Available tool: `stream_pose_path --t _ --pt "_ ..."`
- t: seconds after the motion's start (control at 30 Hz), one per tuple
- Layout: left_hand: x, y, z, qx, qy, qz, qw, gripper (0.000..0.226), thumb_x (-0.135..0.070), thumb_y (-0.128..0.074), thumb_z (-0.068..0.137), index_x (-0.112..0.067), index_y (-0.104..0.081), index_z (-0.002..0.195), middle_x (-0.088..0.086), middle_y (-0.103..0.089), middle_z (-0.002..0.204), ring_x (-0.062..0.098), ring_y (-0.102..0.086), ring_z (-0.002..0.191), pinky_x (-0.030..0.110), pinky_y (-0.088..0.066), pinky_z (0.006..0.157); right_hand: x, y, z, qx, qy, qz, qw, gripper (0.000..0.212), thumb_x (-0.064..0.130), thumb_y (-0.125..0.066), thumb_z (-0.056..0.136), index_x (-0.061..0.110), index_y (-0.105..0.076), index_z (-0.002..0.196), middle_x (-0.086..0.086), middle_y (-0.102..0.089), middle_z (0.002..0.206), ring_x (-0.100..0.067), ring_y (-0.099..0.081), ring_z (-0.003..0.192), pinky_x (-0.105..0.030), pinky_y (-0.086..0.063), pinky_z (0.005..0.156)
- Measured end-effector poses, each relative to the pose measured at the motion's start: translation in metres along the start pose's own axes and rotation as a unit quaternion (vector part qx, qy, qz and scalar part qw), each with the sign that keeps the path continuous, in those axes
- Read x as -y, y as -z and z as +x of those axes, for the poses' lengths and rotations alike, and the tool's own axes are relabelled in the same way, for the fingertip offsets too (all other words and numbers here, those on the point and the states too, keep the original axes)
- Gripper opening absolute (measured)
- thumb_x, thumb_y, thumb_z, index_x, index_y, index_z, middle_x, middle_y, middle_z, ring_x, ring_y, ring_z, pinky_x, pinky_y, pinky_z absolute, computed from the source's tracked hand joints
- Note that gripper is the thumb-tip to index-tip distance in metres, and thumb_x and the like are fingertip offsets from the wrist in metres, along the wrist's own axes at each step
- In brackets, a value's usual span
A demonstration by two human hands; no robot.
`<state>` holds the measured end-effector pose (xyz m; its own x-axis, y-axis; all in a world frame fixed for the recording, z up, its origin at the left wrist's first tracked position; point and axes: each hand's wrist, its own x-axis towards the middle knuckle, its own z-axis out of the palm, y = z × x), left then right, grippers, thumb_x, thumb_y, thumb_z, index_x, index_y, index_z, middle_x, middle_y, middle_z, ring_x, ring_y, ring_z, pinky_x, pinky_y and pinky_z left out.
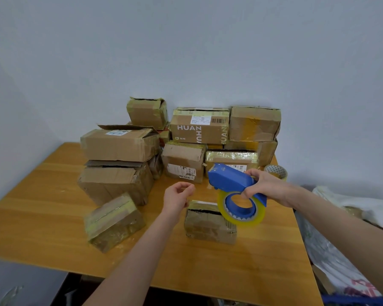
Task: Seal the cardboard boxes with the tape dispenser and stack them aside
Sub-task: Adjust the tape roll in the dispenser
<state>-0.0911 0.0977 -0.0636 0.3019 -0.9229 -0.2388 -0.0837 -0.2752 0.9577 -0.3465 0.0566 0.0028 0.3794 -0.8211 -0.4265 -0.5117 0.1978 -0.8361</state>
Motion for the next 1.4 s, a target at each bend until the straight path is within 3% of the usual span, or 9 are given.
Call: stream_pose_path --t 0.2,0.43,0.6,0.7,0.87,1.0,1.1,1.3,1.4 --pt "0.034 0.014 0.011 -0.011 -0.060 0.267 0.962 0.008 -0.020 -0.058 0.094 -0.024 -0.064 0.091 -0.007 -0.059 0.073 0.008 -0.054 0.067 0.026 -0.051 0.063 0.002 -0.008 0.010 -0.021 -0.010 -0.025 0.999 0.057 0.013 -0.083 0.064 0.023 -0.051 0.110 -0.005 -0.062 0.108 -0.018 -0.065 0.091 -0.021 -0.051 0.066" --pt "0.053 -0.003 0.028 -0.019 0.012 0.204 0.979 0.010 -0.028 -0.062 0.092 -0.022 -0.069 0.096 -0.008 -0.062 0.081 0.011 -0.056 0.073 0.029 -0.051 0.066 0.000 -0.021 0.029 -0.039 -0.023 -0.030 0.999 0.056 0.011 -0.082 0.065 0.022 -0.049 0.108 -0.007 -0.059 0.110 -0.020 -0.062 0.092 -0.025 -0.051 0.069" --pt "0.064 -0.010 0.044 -0.027 0.054 0.214 0.975 0.010 -0.027 -0.072 0.084 -0.027 -0.065 0.077 -0.004 -0.068 0.093 0.009 -0.058 0.083 0.021 -0.044 0.064 -0.008 -0.032 0.039 -0.042 -0.035 -0.054 0.997 0.057 0.010 -0.080 0.066 0.018 -0.048 0.112 -0.007 -0.057 0.109 -0.022 -0.061 0.093 -0.031 -0.055 0.075" --pt "0.068 -0.017 0.049 -0.058 0.049 0.250 0.965 0.015 -0.028 -0.074 0.081 -0.030 -0.063 0.073 0.001 -0.062 0.109 0.018 -0.056 0.102 0.029 -0.047 0.079 -0.011 -0.030 0.042 -0.041 -0.034 -0.058 0.997 0.055 0.010 -0.079 0.068 0.018 -0.047 0.113 -0.006 -0.057 0.108 -0.020 -0.061 0.092 -0.028 -0.053 0.072" --pt "0.069 -0.013 0.056 -0.066 0.067 0.212 0.973 0.031 -0.030 -0.079 0.076 -0.023 -0.050 0.087 -0.005 -0.058 0.091 0.009 -0.052 0.076 0.024 -0.043 0.061 -0.015 -0.028 0.043 -0.039 -0.041 -0.032 0.998 0.057 0.016 -0.082 0.064 0.020 -0.048 0.109 -0.007 -0.058 0.109 -0.019 -0.061 0.090 -0.027 -0.051 0.070" --pt "0.065 -0.009 0.054 -0.026 0.060 0.252 0.966 0.007 -0.026 -0.064 0.090 -0.022 -0.058 0.090 -0.004 -0.062 0.093 0.010 -0.054 0.077 0.028 -0.050 0.069 -0.016 -0.026 0.041 -0.039 -0.043 -0.017 0.998 0.058 0.018 -0.082 0.061 0.021 -0.049 0.108 -0.006 -0.058 0.108 -0.018 -0.061 0.088 -0.024 -0.050 0.067" --pt "0.050 -0.003 0.047 -0.091 -0.007 0.244 0.966 0.020 -0.028 -0.052 0.097 -0.015 -0.062 0.109 -0.003 -0.063 0.100 0.008 -0.054 0.081 0.017 -0.040 0.060 -0.016 -0.025 0.039 -0.036 -0.043 -0.007 0.998 0.057 0.016 -0.082 0.062 0.022 -0.050 0.109 -0.006 -0.059 0.108 -0.018 -0.062 0.087 -0.023 -0.048 0.065" --pt "-0.002 -0.014 0.022 0.192 0.099 0.014 0.976 0.033 -0.040 -0.059 0.092 -0.018 -0.062 0.117 -0.005 -0.069 0.107 0.014 -0.064 0.096 0.022 -0.052 0.066 -0.008 -0.012 0.028 -0.020 -0.027 0.005 0.999 0.065 0.021 -0.077 0.049 0.023 -0.053 0.109 -0.003 -0.063 0.106 -0.017 -0.065 0.089 -0.023 -0.049 0.067" --pt "-0.016 -0.022 0.015 0.193 0.102 -0.074 0.973 0.028 -0.033 -0.062 0.092 -0.014 -0.066 0.111 -0.002 -0.073 0.099 0.015 -0.066 0.087 0.026 -0.052 0.069 -0.002 -0.005 0.021 -0.009 -0.011 -0.003 1.000 0.067 0.022 -0.078 0.050 0.025 -0.053 0.112 -0.003 -0.064 0.108 -0.017 -0.066 0.091 -0.022 -0.050 0.067"
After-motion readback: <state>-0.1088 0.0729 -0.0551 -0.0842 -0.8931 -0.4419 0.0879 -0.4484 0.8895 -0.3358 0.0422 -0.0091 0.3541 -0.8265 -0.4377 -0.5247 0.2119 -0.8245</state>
